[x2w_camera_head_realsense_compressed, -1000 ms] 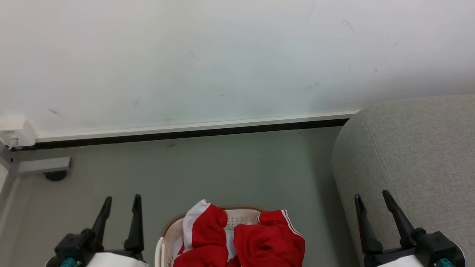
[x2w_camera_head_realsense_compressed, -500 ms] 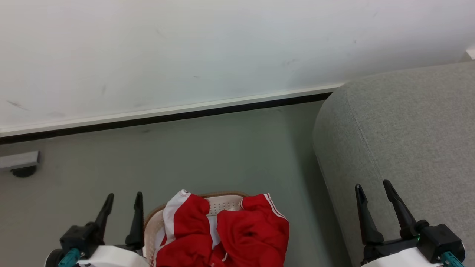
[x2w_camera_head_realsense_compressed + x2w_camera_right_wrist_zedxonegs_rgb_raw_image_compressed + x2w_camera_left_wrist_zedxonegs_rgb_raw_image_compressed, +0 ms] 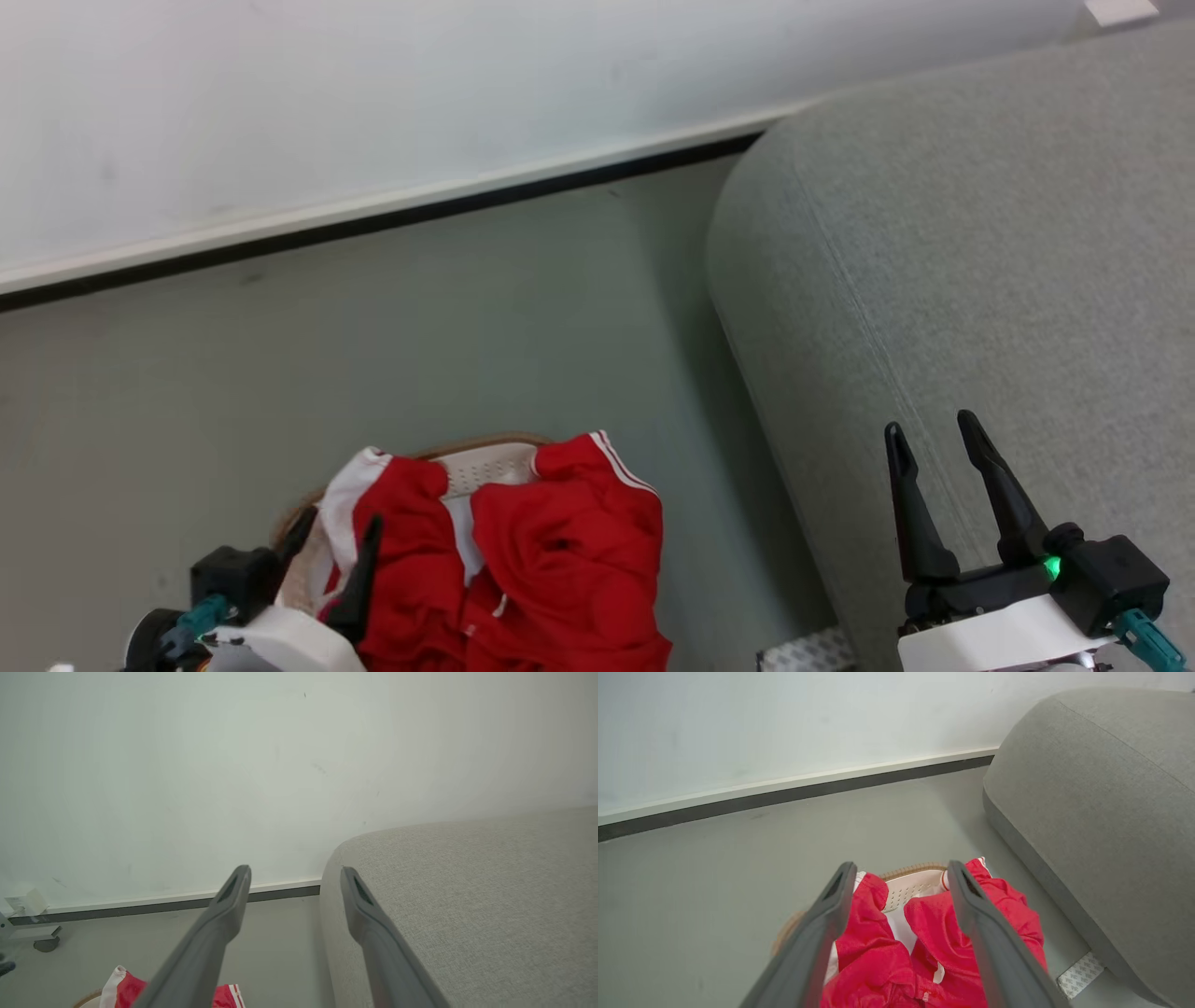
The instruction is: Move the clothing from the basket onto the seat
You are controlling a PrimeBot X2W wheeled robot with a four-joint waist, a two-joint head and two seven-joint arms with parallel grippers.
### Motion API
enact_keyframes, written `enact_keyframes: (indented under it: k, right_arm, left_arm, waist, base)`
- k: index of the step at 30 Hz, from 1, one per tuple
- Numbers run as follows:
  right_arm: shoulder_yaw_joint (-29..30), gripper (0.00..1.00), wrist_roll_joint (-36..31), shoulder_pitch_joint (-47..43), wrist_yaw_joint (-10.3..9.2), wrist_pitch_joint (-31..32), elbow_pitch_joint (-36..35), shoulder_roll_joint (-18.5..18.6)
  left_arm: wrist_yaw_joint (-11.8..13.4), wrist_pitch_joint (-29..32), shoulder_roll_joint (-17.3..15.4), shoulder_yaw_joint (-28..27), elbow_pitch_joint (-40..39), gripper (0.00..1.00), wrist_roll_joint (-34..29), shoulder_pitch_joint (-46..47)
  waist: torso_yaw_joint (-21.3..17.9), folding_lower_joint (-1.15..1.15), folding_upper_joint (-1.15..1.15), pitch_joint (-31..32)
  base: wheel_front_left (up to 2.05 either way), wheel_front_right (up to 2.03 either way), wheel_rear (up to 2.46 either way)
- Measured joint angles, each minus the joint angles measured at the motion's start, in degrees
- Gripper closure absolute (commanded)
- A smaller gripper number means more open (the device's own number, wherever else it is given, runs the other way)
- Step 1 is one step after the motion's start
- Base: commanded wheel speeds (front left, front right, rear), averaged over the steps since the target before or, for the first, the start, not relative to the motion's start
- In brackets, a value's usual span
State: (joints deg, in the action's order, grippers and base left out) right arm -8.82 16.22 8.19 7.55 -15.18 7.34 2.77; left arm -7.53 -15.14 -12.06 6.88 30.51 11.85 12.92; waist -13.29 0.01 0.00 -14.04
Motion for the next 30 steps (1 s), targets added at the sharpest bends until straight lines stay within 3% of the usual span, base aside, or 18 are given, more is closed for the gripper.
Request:
enact_keyframes:
  k: [16,30]
  right_arm:
    - [-2.35,0.00,3.01,1.99,0.00,0.00,-7.57,0.04]
    - [-3.05,0.00,7.11,3.81,0.00,0.00,-12.32,0.05]
  left_arm:
    - [0.00,0.01,-12.12,18.94,17.17,0.00,6.20,10.76]
    - [0.00,0.09,-18.38,35.54,27.36,0.00,9.98,21.53]
  waist:
    - [-6.69,0.01,0.00,-12.19]
    - [-10.84,0.01,0.00,-25.21]
  base:
    - [0.00,0.00,0.00]
    - [0.00,0.00,0.00]
